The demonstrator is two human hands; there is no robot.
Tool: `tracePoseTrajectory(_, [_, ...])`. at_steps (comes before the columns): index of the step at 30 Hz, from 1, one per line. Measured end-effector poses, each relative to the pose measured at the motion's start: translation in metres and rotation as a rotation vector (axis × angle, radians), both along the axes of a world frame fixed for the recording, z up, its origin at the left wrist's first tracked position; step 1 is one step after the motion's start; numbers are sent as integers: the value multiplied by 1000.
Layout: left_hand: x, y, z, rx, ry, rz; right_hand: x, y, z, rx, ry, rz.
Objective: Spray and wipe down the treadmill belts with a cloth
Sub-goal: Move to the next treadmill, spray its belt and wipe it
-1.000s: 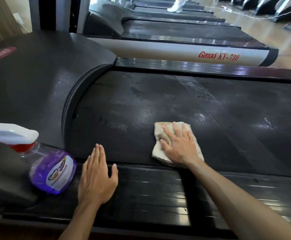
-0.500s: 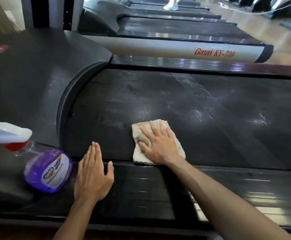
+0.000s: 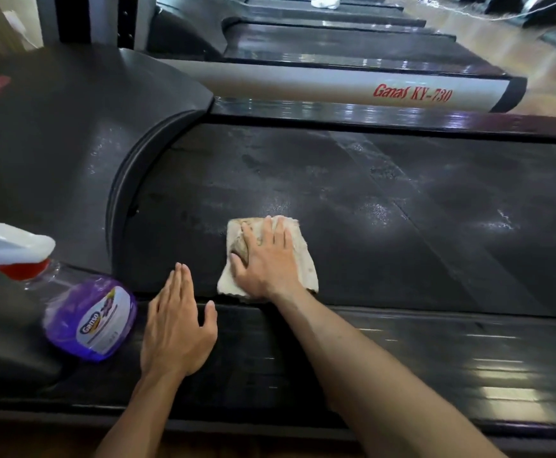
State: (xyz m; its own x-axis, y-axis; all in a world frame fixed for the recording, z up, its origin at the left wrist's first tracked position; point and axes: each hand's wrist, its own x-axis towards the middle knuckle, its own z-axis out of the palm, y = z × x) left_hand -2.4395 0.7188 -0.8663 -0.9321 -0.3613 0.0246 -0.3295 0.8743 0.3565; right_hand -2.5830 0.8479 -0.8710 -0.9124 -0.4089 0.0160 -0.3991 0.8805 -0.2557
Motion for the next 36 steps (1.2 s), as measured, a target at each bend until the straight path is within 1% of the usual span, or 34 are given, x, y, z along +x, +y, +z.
tracePoseTrajectory(4, [2,-1,2,4,3,1,-9,41,2,33,-24,36])
tracePoseTrajectory(7, [2,-1,2,12,8,-11,-20,90,1,63,-44,-94])
tracePoseTrajectory(9, [2,-1,3,14,6,-12,-25,105,0,86,-45,-189])
tracePoseTrajectory(12, [2,1,3,1,14,-9,-27,87,1,155,-10,-276])
tracePoseTrajectory(14, [2,2,4,-1,16,-3,-30,61,4,154,-8,-291])
tracePoseTrajectory(16, [2,2,4,-4,18,2,-33,33,6,122,-13,-241])
tracePoseTrajectory(18, [2,2,4,1,19,1,-27,11,4,80,-20,-147])
tracePoseTrajectory(20, [2,2,4,13,27,12,-16,-2,2,10,-20,-42])
tracePoseTrajectory(22, [3,4,5,22,28,19,-10,-5,0,-38,3,18])
tracePoseTrajectory(25, [2,3,5,47,30,24,-10,-1,-1,-20,-8,42])
tracePoseTrajectory(29, [5,1,5,78,52,22,-16,4,13,-26,-101,90])
tracePoseTrajectory(32, [14,1,4,85,45,8,-16,20,14,24,-51,116])
tracePoseTrajectory(36, [22,2,5,76,39,51,-6,30,3,53,-6,70])
